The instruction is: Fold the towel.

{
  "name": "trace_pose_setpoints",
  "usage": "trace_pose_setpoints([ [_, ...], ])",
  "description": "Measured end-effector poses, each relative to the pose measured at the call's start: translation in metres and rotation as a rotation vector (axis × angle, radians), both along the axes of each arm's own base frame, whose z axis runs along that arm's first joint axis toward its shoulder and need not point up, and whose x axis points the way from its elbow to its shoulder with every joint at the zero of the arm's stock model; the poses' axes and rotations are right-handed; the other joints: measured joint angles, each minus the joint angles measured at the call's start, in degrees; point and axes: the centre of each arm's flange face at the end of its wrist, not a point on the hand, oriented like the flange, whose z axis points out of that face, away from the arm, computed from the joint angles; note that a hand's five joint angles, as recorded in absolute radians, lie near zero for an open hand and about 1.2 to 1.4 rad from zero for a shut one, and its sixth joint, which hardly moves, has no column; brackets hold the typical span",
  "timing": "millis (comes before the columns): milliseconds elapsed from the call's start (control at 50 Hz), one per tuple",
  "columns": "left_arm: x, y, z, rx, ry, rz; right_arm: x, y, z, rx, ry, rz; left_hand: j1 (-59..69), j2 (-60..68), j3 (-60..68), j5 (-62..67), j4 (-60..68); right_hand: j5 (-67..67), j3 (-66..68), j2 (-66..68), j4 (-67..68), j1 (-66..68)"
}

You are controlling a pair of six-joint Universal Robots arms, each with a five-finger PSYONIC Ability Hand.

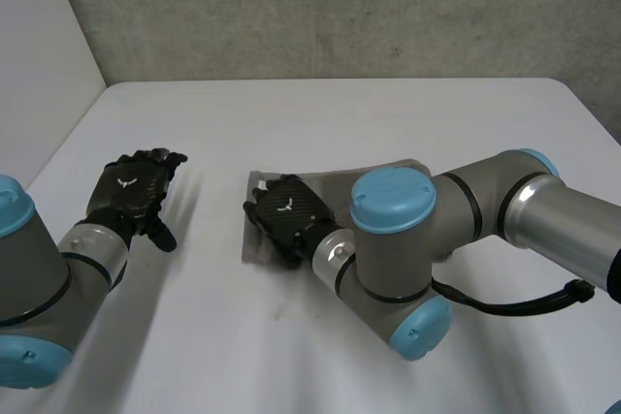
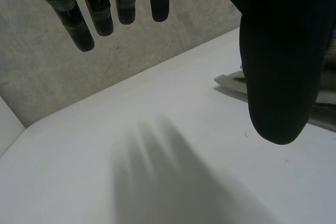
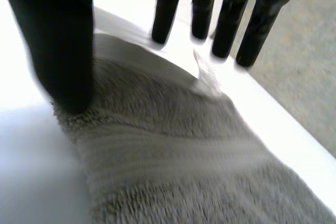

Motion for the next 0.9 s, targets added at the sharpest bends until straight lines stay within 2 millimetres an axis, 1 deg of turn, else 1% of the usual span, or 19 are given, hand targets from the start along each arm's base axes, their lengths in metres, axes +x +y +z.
trace_pose_setpoints([
  [20, 0.0, 0.0, 0.0, 0.0, 0.0, -0.001, -0.002, -0.002, 0.001, -0.002, 0.008, -0.024, 0.0, 0.0, 0.0, 0.0, 0.0, -6.2, -6.5, -6.3, -6.5, -8.7],
  [40, 0.0, 0.0, 0.0, 0.0, 0.0, -0.001, -0.002, -0.002, 0.001, -0.002, 0.008, -0.024, 0.0, 0.0, 0.0, 0.0, 0.0, -6.2, -6.5, -6.3, -6.5, -8.7],
  [60, 0.0, 0.0, 0.0, 0.001, 0.0, -0.002, -0.009, -0.007, 0.009, -0.01, 0.008, -0.071, 0.0, 0.0, 0.0, 0.0, 0.0, -11.4, -12.0, -11.2, -11.3, -18.3],
  [80, 0.0, 0.0, 0.0, 0.001, 0.0, -0.002, -0.009, -0.007, 0.009, -0.01, 0.008, -0.071, 0.0, 0.0, 0.0, 0.0, 0.0, -11.4, -12.0, -11.2, -11.3, -18.3],
  [100, -0.001, 0.001, 0.0, 0.002, 0.0, -0.004, -0.017, -0.015, 0.022, -0.015, -0.006, -0.118, 0.0, 0.0, 0.0, 0.0, 0.0, -11.6, -12.2, -11.3, -11.3, -19.8],
  [180, -0.001, 0.001, -0.001, 0.003, -0.001, -0.004, -0.041, -0.033, 0.047, -0.012, -0.053, -0.209, 0.0, 0.0, 0.0, 0.0, 0.0, -11.7, -12.2, -11.3, -11.3, -19.8],
  [200, -0.001, 0.001, -0.001, 0.003, -0.001, -0.005, -0.055, -0.042, 0.059, -0.005, -0.08, -0.255, 0.0, 0.0, 0.0, 0.0, 0.0, -11.7, -12.2, -11.3, -11.3, -19.8],
  [280, -0.001, 0.001, -0.001, 0.004, -0.001, -0.005, -0.086, -0.057, 0.072, 0.02, -0.114, -0.334, 0.0, 0.0, 0.0, 0.0, 0.0, -11.7, -12.2, -11.3, -11.3, -19.9],
  [340, -0.001, 0.002, -0.001, 0.004, -0.001, -0.006, -0.114, -0.065, 0.066, 0.064, -0.101, -0.392, 0.0, 0.0, 0.0, 0.0, 0.0, -11.7, -12.2, -11.3, -11.3, -20.0],
  [400, -0.002, 0.002, -0.001, 0.005, -0.001, -0.007, -0.148, -0.071, 0.042, 0.14, -0.049, -0.456, 0.0, 0.0, 0.0, 0.0, 0.0, -11.6, -12.0, -11.0, -11.1, -19.3],
  [420, -0.002, 0.003, -0.002, 0.006, -0.001, -0.008, -0.154, -0.071, 0.037, 0.152, -0.039, -0.464, 0.0, 0.0, 0.0, 0.0, 0.0, -11.6, -12.0, -11.0, -11.1, -19.3],
  [500, -0.002, 0.004, -0.003, 0.01, -0.002, -0.01, -0.177, -0.072, 0.01, 0.203, -0.001, -0.489, 0.0, 0.0, 0.0, 0.0, 0.0, 1.6, 3.4, 4.0, 3.0, 1.3],
  [560, -0.003, 0.005, -0.004, 0.012, -0.003, -0.012, -0.189, -0.075, -0.007, 0.222, 0.006, -0.493, 0.0, 0.0, 0.0, 0.0, 0.0, 20.6, 23.3, 24.1, 22.8, 23.1],
  [620, -0.003, 0.006, -0.004, 0.012, -0.003, -0.013, -0.192, -0.077, -0.013, 0.225, 0.004, -0.491, 0.0, 0.0, 0.0, 0.0, 0.0, 23.9, 26.8, 26.8, 26.4, 26.3],
  [640, -0.003, 0.006, -0.005, 0.01, -0.003, -0.013, -0.194, -0.082, -0.017, 0.22, -0.009, -0.484, 0.0, 0.0, 0.0, 0.0, 0.0, 36.4, 39.7, 38.2, 39.4, 38.6],
  [720, -0.003, 0.006, -0.005, 0.005, -0.002, -0.013, -0.191, -0.092, -0.013, 0.195, -0.044, -0.478, 0.0, 0.0, 0.0, 0.0, 0.0, 39.2, 43.2, 40.7, 43.1, 41.7],
  [840, -0.003, 0.006, -0.004, -0.003, 0.0, -0.011, -0.181, -0.113, 0.013, 0.131, -0.136, -0.491, 0.0, 0.0, 0.0, 0.0, 0.0, 39.7, 43.3, 41.4, 43.3, 44.1],
  [860, -0.002, 0.005, -0.004, -0.004, 0.0, -0.009, -0.167, -0.119, 0.031, 0.099, -0.192, -0.475, 0.0, 0.0, 0.0, 0.0, 0.0, 39.9, 43.3, 41.4, 43.3, 44.2],
  [900, -0.002, 0.005, -0.004, -0.005, 0.0, -0.008, -0.152, -0.118, 0.043, 0.082, -0.231, -0.447, 0.0, 0.0, 0.0, 0.0, 0.0, 40.1, 43.4, 41.4, 43.4, 44.3],
])
